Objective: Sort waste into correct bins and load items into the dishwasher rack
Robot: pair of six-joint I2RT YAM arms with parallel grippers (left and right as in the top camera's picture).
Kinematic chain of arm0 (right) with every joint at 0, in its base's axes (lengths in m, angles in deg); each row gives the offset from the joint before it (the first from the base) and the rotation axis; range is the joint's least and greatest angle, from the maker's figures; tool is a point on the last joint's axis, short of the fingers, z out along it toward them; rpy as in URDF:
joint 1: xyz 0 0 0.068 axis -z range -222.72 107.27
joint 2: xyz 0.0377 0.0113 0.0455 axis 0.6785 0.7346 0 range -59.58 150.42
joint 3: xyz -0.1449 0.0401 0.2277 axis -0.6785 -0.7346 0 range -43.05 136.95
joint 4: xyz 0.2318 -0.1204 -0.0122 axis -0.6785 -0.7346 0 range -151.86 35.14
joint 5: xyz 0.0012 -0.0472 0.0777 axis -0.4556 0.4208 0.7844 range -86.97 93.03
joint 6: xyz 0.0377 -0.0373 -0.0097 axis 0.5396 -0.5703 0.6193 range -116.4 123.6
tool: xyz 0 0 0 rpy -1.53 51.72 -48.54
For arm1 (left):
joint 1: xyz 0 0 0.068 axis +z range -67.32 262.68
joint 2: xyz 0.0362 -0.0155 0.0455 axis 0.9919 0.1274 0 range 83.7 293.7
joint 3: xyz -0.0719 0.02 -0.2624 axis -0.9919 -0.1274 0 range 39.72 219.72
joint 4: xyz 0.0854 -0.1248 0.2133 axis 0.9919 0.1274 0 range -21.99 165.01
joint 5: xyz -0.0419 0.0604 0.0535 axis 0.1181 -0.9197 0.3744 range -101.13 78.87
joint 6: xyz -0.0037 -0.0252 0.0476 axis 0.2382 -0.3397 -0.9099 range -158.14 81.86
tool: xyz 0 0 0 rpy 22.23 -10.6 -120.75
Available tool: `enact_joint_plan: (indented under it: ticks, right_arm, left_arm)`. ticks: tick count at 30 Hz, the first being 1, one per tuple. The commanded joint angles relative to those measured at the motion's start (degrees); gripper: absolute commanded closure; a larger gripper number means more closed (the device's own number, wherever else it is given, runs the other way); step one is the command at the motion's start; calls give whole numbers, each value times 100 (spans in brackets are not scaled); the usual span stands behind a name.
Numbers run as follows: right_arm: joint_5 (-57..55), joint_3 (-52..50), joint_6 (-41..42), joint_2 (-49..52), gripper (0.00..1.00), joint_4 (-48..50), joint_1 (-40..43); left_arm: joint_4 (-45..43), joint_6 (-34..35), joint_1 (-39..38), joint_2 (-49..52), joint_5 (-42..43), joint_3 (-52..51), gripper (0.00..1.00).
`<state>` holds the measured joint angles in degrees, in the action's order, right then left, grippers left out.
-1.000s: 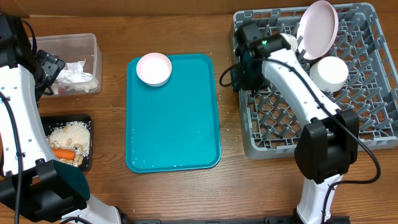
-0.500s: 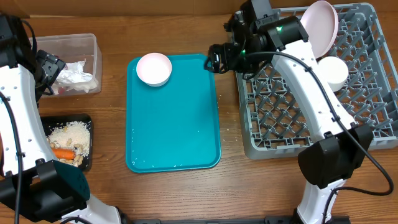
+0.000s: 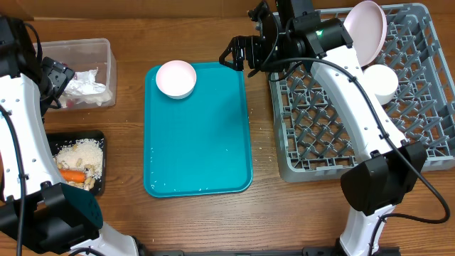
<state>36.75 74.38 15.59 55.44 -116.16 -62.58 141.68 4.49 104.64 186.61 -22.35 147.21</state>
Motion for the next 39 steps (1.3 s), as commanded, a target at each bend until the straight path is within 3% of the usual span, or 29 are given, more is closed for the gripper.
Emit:
enact_joint_plan:
  ticks: [1,13,15,17,18,23,25,32,36,39]
  right_arm:
    - [87,168,26,-173,0,17,22]
    - [87,168,26,-173,0,17,22]
    - [87,168,26,-173,0,17,22]
    - [87,168,26,-173,0,17,22]
    - [87,168,26,-173,0,17,22]
    - [87,168,26,-173,0,17,22]
    - [87,168,26,-173,0,17,22]
    - [87,168,26,-173,0,17,22]
    - [87,168,26,-173,0,17,22]
    - [87,168,26,-173,0,17,22]
  left_arm:
    - [-4,-66,-22,-15,-79,31,0]
    - [-378,157,-22,-15,-85,31,0]
    - [-522,428,-22,-15,304,31,0]
    - [-297,369,-22,-15,1244,31,0]
    - [-225,162,-24,-15,1711,31,0]
    - [-546,-2277,-323,52,4411,28,0]
    - [-514,-2955,-595,72,4769,28,0]
    - [-732,-3233,-1635,70,2999,28,0]
    - [-966,-3550,-2100,114,2999,28,0]
    - [-1075,-3794,-2503,223,2350,28,0]
